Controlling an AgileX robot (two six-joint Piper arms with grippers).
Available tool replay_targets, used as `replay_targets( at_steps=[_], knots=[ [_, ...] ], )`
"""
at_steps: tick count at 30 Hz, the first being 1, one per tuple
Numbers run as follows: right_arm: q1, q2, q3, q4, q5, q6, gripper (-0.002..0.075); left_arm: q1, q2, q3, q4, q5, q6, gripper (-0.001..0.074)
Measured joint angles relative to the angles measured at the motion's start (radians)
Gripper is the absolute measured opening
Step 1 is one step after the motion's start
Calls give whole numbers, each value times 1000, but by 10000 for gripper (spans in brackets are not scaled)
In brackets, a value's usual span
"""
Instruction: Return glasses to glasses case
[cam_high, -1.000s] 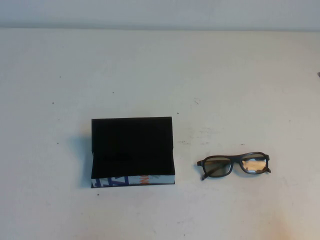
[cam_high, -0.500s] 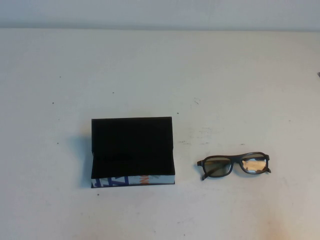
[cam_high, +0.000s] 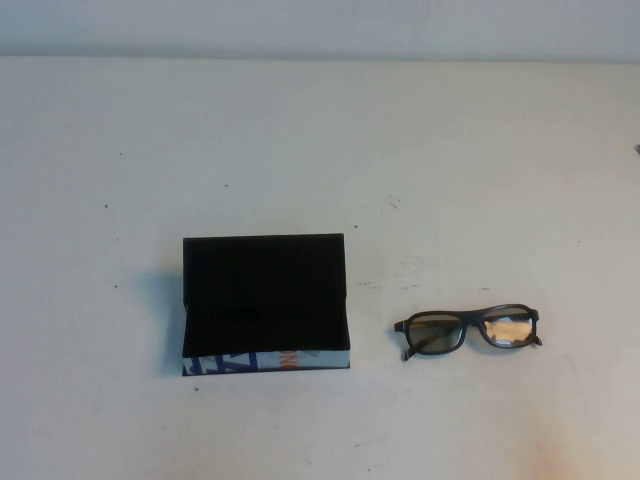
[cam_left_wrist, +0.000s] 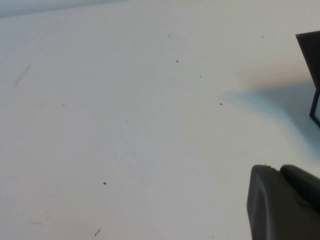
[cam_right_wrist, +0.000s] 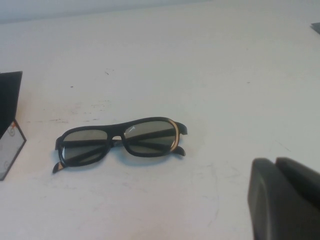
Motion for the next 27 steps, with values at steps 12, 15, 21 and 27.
replay_targets(
  at_steps=[12, 15, 21, 27],
  knots=[
    [0, 0, 0, 544, -177, 0, -13, 0, 0, 0, 0, 0, 0, -1],
    [0, 0, 0, 675, -254, -13, -13, 0, 0, 0, 0, 0, 0, -1],
    [0, 0, -3, 753, -208, -19, -13, 0, 0, 0, 0, 0, 0, -1],
    [0, 249, -217, 654, 84, -21, -13, 0, 0, 0, 0, 0, 0, -1]
  ],
)
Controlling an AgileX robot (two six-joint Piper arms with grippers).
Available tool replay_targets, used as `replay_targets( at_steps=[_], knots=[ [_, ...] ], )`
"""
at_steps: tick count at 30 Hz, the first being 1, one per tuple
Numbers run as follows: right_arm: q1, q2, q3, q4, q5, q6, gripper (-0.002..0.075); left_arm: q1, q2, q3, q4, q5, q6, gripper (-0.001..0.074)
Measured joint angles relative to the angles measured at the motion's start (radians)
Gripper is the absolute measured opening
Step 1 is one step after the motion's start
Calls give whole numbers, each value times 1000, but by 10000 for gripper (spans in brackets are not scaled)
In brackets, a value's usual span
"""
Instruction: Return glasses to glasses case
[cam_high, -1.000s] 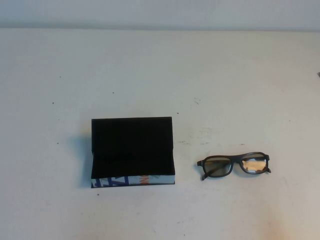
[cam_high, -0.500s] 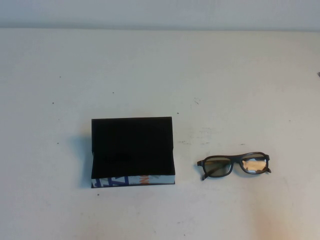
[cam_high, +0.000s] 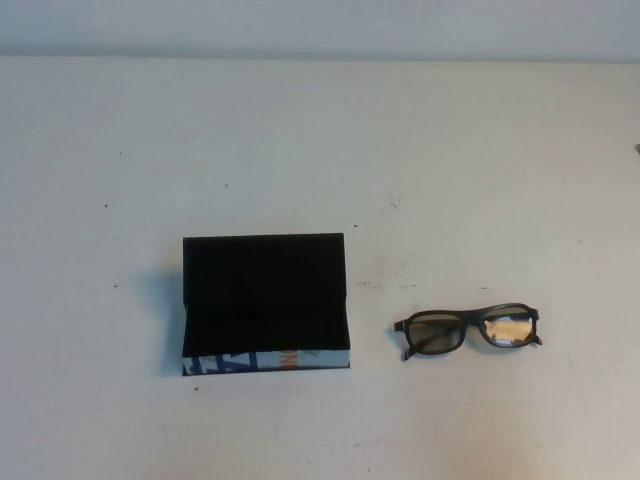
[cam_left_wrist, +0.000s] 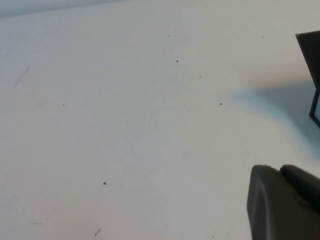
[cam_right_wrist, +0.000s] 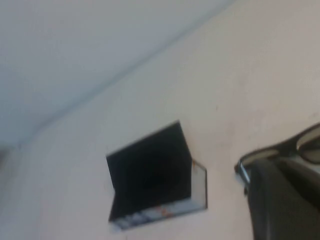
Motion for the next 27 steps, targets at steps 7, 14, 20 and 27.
replay_targets(
  at_steps=[7, 14, 20, 27],
  knots=[
    [0, 503, -353, -311, 401, -23, -13, 0, 0, 0, 0, 0, 0, -1],
    [56, 833, -624, -514, 550, -130, -13, 0, 0, 0, 0, 0, 0, -1],
    [220, 1029, -799, -685, 615, -271, -13, 0, 0, 0, 0, 0, 0, -1],
    [312, 1225, -966, -786, 721, -597, -3, 0, 0, 0, 0, 0, 0, -1]
  ],
)
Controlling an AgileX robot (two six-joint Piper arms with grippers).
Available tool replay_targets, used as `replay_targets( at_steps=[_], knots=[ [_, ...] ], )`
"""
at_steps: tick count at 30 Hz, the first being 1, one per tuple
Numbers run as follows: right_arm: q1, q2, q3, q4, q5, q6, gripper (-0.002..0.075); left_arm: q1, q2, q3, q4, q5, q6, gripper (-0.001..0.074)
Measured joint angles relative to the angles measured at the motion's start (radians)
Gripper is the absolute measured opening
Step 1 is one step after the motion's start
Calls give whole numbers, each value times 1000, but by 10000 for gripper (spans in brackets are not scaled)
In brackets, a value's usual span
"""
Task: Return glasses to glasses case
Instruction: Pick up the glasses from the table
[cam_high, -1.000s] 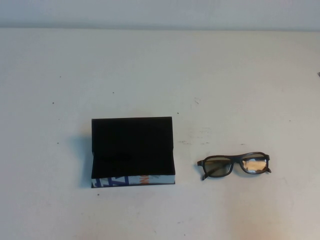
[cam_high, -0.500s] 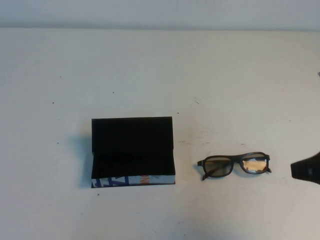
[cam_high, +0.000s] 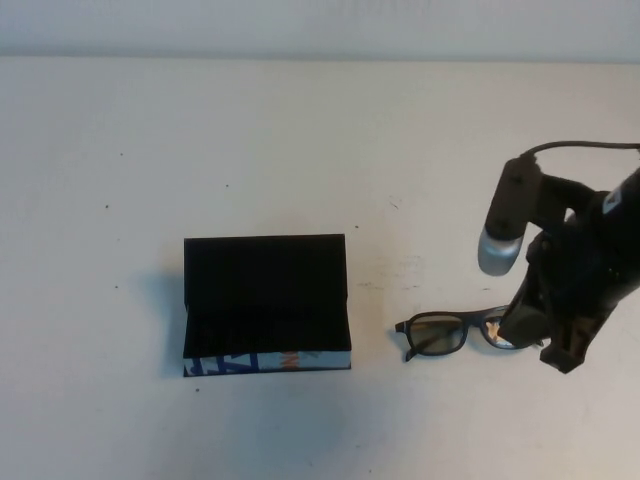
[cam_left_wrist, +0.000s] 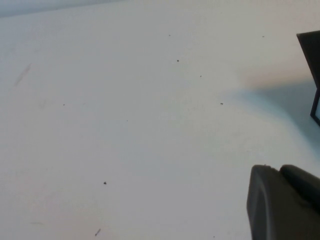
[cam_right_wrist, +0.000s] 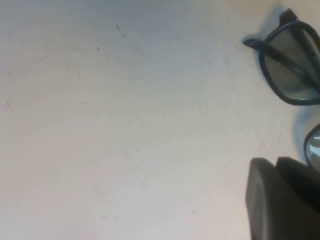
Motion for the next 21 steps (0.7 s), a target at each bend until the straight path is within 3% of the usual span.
replay_targets(
  at_steps=[3, 12, 21],
  knots=[
    [4, 73, -44, -35, 12, -98, 46, 0, 0, 0, 0, 0, 0, -1],
    [4, 231, -116, -72, -25, -239, 355, 0, 0, 0, 0, 0, 0, -1],
    [4, 313, -120, -141, -151, -348, 398, 0, 0, 0, 0, 0, 0, -1]
  ],
)
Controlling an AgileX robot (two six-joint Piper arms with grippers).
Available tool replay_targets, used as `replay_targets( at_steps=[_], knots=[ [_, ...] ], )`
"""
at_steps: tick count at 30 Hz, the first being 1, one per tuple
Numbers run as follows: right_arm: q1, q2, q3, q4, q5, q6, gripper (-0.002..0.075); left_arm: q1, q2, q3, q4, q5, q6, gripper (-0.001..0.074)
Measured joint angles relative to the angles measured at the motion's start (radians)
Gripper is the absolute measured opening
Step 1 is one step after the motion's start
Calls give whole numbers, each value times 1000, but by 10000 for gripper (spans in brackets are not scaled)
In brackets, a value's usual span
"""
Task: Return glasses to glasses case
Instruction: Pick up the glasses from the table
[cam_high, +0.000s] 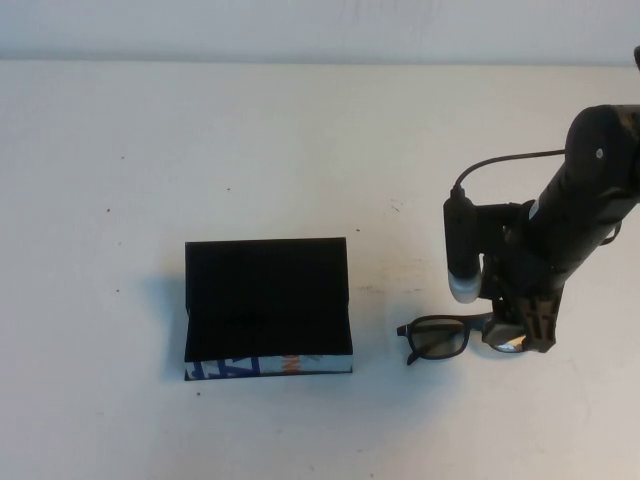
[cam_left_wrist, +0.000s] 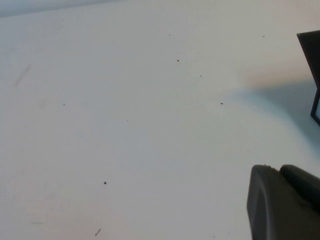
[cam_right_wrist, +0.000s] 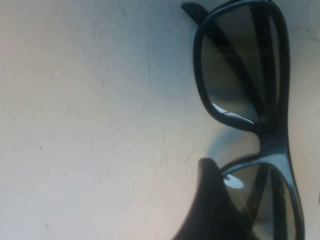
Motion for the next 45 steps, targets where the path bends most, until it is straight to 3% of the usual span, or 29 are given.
replay_targets(
  at_steps=[45],
  knots=[
    [20, 137, -91, -36, 25, -23, 400, 0, 0, 0, 0, 0, 0, -1]
  ],
)
